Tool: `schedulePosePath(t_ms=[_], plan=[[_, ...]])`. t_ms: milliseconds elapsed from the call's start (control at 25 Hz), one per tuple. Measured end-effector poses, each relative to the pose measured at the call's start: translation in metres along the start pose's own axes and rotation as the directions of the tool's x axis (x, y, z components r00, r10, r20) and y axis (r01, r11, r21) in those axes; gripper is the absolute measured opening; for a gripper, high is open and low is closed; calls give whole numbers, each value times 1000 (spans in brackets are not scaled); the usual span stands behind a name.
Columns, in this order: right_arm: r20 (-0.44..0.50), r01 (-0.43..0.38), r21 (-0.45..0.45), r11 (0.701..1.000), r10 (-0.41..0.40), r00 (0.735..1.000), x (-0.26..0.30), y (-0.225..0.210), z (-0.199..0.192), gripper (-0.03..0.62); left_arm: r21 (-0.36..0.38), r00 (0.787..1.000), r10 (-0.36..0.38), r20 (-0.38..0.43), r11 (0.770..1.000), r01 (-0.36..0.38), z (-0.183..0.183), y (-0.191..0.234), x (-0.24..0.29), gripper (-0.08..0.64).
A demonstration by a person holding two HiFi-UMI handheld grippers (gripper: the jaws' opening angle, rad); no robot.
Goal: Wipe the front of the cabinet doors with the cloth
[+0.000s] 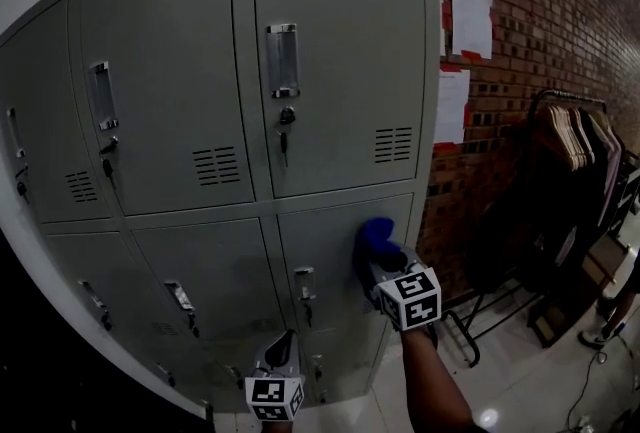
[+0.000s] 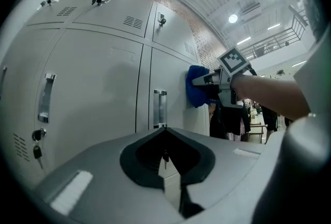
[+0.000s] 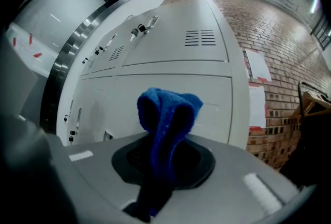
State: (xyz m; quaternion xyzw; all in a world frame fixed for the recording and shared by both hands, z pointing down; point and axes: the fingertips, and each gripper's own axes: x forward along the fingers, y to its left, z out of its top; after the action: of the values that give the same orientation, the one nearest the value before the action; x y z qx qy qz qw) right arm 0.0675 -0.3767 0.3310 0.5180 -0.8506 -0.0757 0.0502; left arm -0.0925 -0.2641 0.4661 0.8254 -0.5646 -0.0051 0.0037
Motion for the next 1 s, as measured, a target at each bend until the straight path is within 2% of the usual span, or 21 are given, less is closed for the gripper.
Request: schedulePosePath(t_ms=[280, 520, 680, 800, 1000], plan=[[-17, 55, -15, 998, -56, 998, -16, -49, -10, 58, 0, 995, 57, 83, 998, -57, 16, -3, -2, 15], [-20, 81, -37, 996, -82, 996, -23, -68, -13, 58, -12, 994, 79, 72, 997, -78, 10, -6, 0, 15], [28, 59, -8, 998, -58, 998, -28, -40, -4, 58, -5, 995, 74, 63, 997, -74, 7, -7, -3, 15], [34, -13, -8, 1000, 14, 999, -18, 2, -5, 58, -4, 993, 95, 71, 995, -95, 9, 1, -12, 15], [7, -139, -3, 990, 139, 990, 0, 69, -23, 58, -4, 976, 172, 132, 985, -173, 19, 32, -39, 15]])
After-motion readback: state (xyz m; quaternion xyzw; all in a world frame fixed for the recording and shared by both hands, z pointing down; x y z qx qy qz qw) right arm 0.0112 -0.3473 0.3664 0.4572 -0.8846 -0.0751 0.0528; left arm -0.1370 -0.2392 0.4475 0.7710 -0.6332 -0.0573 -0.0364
